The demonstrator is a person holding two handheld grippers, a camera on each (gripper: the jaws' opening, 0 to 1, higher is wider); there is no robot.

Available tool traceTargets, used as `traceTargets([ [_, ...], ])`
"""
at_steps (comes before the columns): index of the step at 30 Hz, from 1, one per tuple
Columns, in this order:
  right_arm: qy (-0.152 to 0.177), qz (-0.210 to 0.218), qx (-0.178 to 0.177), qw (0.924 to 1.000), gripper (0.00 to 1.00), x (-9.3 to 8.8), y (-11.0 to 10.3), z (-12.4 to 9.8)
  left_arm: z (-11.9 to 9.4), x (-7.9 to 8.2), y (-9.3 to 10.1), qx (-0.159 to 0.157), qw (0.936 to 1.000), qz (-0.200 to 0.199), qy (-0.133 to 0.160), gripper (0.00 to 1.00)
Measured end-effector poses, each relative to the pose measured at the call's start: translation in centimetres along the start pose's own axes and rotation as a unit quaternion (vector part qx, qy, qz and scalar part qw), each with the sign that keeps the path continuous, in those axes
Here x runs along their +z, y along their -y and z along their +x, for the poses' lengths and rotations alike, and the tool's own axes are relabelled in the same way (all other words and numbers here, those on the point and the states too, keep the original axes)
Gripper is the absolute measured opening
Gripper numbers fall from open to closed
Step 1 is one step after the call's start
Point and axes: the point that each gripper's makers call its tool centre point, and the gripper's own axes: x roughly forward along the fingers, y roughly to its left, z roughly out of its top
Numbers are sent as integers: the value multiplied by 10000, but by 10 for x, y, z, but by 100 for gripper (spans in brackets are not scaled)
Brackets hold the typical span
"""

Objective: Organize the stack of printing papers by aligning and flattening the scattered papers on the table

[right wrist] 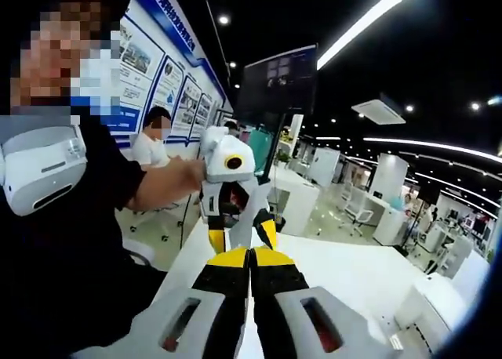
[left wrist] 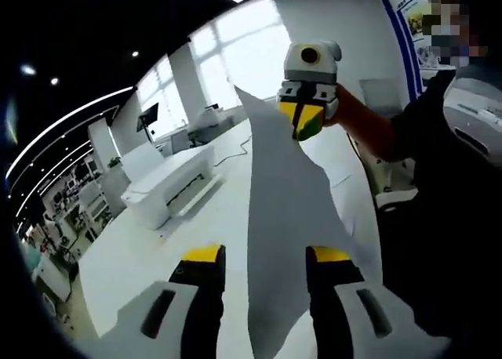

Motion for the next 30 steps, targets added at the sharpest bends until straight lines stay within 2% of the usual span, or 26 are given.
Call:
traceTargets([
  [3, -12, 11, 50, 10000, 0, -2, -3, 2, 3, -6, 11, -275, 9995, -99, -110, 38],
  [7, -19, 21, 106, 9999, 0, -4, -6, 4, 6, -11, 24, -623, 9973, -341, -211, 23],
  [12, -34, 25, 141, 9999, 0, -7, -8, 6, 7, -14, 30, -815, 9955, -429, -239, 7],
  [16, -26, 37, 105, 9999, 0, -9, -7, 6, 6, -14, 37, -941, 9942, -475, -201, 6],
  [22, -2, 69, -32, 10000, 0, -11, -2, 6, 7, -15, 31, -790, 9927, -906, -122, 6],
  [30, -37, 183, -136, 9997, 0, -15, 5, 7, 7, -16, 30, -705, 9939, -836, -114, 6],
])
